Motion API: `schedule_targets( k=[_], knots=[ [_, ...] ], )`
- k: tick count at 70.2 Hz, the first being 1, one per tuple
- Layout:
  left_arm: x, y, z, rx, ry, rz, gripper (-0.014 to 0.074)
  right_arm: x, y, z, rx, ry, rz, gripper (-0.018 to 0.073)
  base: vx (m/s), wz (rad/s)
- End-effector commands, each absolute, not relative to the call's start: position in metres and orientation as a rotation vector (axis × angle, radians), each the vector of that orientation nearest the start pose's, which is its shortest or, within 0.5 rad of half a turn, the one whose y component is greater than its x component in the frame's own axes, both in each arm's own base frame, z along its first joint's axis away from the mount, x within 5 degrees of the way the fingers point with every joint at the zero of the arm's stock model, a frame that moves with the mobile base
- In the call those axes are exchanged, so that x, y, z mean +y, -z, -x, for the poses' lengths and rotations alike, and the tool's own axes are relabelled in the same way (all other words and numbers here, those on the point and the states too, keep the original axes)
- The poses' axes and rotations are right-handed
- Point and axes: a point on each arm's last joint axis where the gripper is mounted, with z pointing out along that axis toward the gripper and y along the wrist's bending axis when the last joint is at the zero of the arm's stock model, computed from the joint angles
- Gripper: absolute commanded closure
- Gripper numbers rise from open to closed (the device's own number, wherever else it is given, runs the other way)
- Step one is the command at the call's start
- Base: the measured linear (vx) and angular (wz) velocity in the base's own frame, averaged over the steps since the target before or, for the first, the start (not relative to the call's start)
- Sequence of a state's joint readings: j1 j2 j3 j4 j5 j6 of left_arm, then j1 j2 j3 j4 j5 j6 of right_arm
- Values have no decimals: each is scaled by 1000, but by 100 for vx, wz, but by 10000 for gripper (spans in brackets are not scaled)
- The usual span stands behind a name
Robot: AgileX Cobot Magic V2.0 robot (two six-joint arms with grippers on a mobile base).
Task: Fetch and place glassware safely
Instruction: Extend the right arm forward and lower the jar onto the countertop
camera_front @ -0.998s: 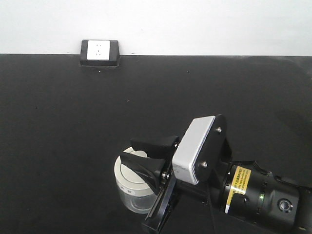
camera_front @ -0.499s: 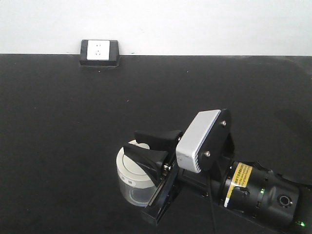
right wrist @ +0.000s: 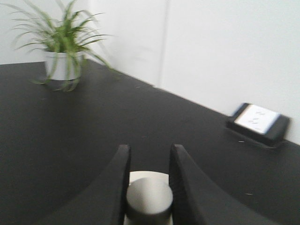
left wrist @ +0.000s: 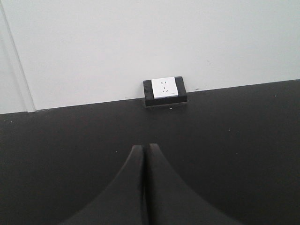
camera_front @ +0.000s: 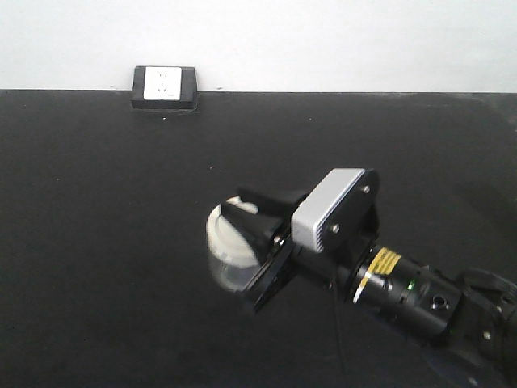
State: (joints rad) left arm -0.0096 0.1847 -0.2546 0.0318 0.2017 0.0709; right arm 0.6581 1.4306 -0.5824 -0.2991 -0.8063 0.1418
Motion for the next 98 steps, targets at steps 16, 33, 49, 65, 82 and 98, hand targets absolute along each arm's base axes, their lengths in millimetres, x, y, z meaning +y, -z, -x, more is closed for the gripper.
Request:
schedule_targets(
  k=[16, 33, 49, 65, 82, 98],
  knots=[
    [-1, -284, -65, 1529, -61, -77, 603, 161, -270, -272, 1224, -577, 626, 560, 0, 0],
    [-1, -284, -65, 1529, -61, -77, 603, 166, -258, -322, 1202, -552, 628, 560, 0, 0],
    [-1, -284, -65, 1529, -61, -77, 603, 180, -229, -358, 1244, -557, 637, 560, 0, 0],
    [-1, -284, -65, 1529, -61, -77, 603, 191, -196, -382, 1251, -581, 628, 560, 0, 0],
    [-1, -284, -65, 1529, -61, -77, 603, 196, -166, -396, 1266, -599, 618, 560, 0, 0],
    [-1, -284, -65, 1529, -61, -77, 603, 197, -151, -398, 1287, -578, 638, 560, 0, 0]
  ],
)
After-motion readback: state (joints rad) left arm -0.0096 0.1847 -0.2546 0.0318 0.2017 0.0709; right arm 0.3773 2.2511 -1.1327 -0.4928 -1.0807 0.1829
